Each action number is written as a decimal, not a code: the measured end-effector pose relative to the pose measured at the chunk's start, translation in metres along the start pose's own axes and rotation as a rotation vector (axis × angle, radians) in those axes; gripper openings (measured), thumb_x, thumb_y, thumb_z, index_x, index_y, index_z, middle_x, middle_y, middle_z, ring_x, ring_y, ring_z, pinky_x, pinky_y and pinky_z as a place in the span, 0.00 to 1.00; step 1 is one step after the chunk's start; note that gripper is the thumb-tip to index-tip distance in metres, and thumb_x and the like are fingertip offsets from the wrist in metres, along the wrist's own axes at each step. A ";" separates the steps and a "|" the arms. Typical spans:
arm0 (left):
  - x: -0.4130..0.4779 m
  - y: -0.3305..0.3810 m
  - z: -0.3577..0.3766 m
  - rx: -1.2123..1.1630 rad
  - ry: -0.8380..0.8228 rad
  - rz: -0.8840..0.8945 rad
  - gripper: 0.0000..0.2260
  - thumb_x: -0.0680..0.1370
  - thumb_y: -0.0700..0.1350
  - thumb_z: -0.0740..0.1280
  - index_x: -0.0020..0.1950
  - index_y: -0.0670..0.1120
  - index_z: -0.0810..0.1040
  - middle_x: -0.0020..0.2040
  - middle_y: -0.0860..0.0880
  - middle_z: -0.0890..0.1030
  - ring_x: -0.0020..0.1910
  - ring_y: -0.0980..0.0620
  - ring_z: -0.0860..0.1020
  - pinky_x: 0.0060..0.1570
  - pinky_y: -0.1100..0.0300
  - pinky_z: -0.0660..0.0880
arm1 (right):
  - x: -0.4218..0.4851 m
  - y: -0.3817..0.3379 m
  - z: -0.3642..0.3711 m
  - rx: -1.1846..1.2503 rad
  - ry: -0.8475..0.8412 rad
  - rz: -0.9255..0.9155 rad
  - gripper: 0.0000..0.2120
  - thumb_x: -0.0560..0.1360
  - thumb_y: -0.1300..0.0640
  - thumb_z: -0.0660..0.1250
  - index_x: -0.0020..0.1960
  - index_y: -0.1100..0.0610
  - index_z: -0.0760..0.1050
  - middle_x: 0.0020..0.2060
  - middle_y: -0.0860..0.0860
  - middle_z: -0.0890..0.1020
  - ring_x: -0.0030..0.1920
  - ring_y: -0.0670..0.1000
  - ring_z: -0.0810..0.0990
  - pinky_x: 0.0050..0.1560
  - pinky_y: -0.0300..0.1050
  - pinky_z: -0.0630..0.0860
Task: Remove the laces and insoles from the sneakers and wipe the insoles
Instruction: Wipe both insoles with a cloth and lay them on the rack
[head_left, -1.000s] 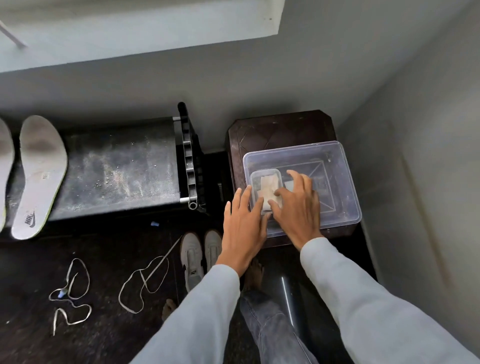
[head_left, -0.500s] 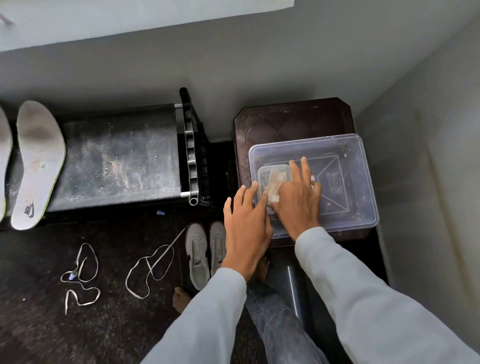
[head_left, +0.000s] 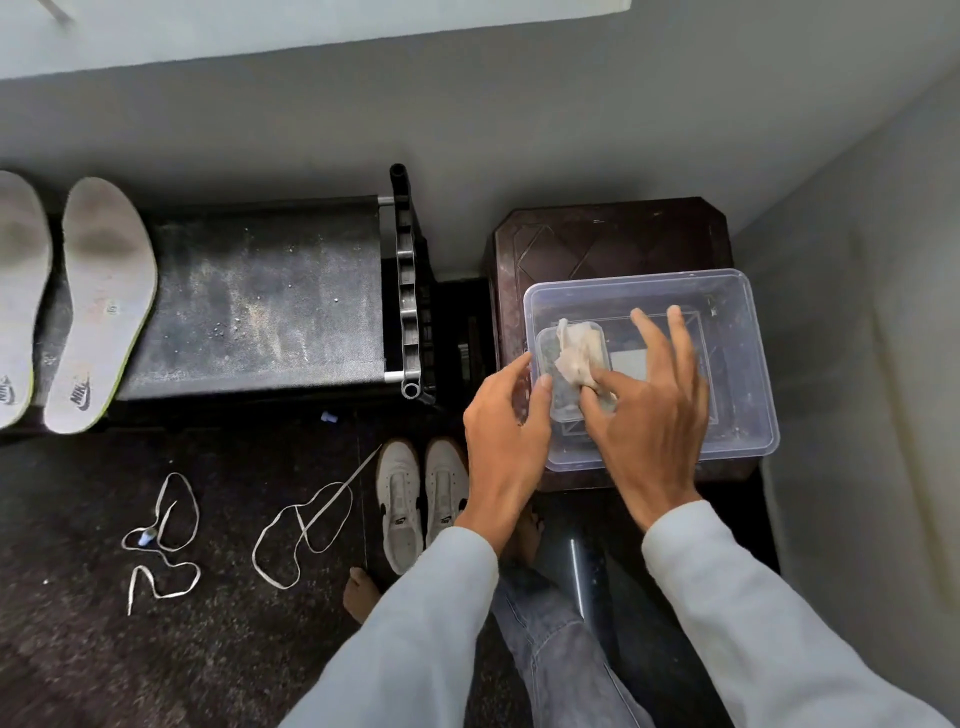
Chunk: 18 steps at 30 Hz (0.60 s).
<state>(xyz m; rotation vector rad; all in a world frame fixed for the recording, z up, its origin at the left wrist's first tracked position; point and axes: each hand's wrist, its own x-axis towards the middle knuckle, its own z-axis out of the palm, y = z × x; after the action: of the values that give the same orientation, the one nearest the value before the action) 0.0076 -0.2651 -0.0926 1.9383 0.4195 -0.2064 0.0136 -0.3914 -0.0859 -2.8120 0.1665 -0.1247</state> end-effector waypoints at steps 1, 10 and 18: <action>-0.001 0.005 -0.003 -0.085 -0.031 -0.054 0.18 0.80 0.49 0.68 0.70 0.48 0.76 0.53 0.55 0.83 0.51 0.65 0.80 0.53 0.69 0.77 | -0.004 -0.002 -0.005 -0.001 0.024 -0.024 0.05 0.70 0.56 0.80 0.45 0.55 0.88 0.72 0.59 0.76 0.77 0.64 0.67 0.64 0.67 0.75; -0.024 0.003 -0.057 -0.560 -0.012 -0.221 0.19 0.77 0.41 0.72 0.67 0.48 0.76 0.50 0.46 0.87 0.48 0.53 0.86 0.49 0.61 0.82 | -0.057 -0.059 -0.015 0.245 -0.061 -0.160 0.21 0.71 0.57 0.81 0.62 0.53 0.84 0.75 0.57 0.73 0.79 0.58 0.64 0.73 0.58 0.71; -0.050 -0.069 -0.187 -0.589 0.080 -0.307 0.07 0.80 0.42 0.68 0.57 0.44 0.81 0.47 0.44 0.87 0.47 0.46 0.86 0.48 0.52 0.83 | -0.098 -0.174 0.013 0.892 -0.518 0.274 0.25 0.76 0.54 0.74 0.72 0.51 0.75 0.61 0.43 0.82 0.61 0.40 0.82 0.58 0.34 0.81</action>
<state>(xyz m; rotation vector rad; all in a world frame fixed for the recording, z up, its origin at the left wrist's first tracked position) -0.0738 -0.0792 -0.0611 1.3025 0.7405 -0.1784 -0.0642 -0.2109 -0.0489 -1.8322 0.2819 0.4720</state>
